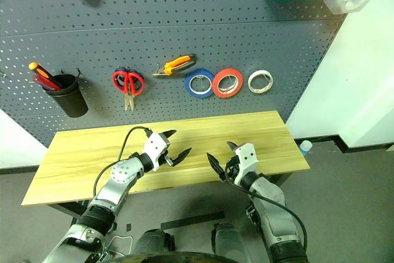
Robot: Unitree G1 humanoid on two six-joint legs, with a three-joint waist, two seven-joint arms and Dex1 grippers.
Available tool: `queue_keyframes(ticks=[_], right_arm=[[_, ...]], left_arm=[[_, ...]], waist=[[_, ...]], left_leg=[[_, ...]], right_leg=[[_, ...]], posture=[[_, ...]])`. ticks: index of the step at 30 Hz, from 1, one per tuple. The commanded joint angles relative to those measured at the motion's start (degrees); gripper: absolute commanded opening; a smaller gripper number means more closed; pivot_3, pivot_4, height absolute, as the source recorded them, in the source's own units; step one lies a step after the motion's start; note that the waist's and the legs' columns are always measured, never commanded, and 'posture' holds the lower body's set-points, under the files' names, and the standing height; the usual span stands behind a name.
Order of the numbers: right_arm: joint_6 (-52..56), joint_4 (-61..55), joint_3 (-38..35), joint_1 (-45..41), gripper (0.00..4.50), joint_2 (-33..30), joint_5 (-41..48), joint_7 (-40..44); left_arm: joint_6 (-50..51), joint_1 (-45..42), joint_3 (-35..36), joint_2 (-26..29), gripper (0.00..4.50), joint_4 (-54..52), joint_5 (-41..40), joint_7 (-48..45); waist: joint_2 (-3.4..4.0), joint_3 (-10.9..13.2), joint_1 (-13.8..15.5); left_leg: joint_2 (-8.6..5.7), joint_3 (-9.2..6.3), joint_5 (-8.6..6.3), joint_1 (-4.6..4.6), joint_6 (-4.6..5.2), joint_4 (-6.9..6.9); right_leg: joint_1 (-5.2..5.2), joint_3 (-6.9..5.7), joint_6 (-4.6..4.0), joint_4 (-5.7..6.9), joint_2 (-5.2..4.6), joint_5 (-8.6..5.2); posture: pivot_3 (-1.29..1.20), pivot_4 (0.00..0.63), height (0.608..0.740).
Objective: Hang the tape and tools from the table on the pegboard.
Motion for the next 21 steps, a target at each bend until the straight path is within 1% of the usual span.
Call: queue_keyframes(ticks=[1,11,14,21], right_arm=[[-1.9,-0.3,1.0,-0.3,4.50,1.4,-0.6,-0.6],[-2.0,0.7,1.3,0.4,4.50,1.6,-1.5,-0.6],[-1.9,-0.3,2.1,1.3,4.50,2.5,-1.4,-0.8],[-2.3,0.1,2.5,0.8,4.50,3.4,-2.0,-1.7]], left_arm=[[-1.4,-1.0,0.0,0.5,4.49,-0.4,0.5,-0.7],[-1.4,-0.6,-1.4,0.1,4.49,0.4,2.0,-1.2],[-1.8,-0.2,-2.4,-0.6,4.49,0.1,2.3,-1.9],[-2.3,-2.4,-3.0,-1.3,4.49,2.0,2.5,-3.1]], waist=[[0.01,0.0,0.0],[0.00,0.0,0.0],[0.01,0.0,-0.1],[0.01,0.0,-0.2]], left_leg=[[0.00,0.00,0.00,0.00,0.00,0.00],[0.00,0.01,0.00,-0.01,-0.01,0.00],[0.00,0.01,-0.01,-0.02,-0.01,-0.01],[0.00,0.01,-0.01,-0.05,-0.01,-0.02]], right_leg=[[0.00,0.00,0.00,0.00,0.00,0.00],[-0.03,0.00,0.00,-0.01,-0.02,0.00],[-0.05,0.00,0.00,-0.01,-0.02,0.00],[-0.10,0.00,0.00,-0.01,-0.02,0.00]], posture=[[0.04,0.000,0.721],[0.02,0.000,0.721],[0.01,0.000,0.721],[-0.01,0.000,0.721]])
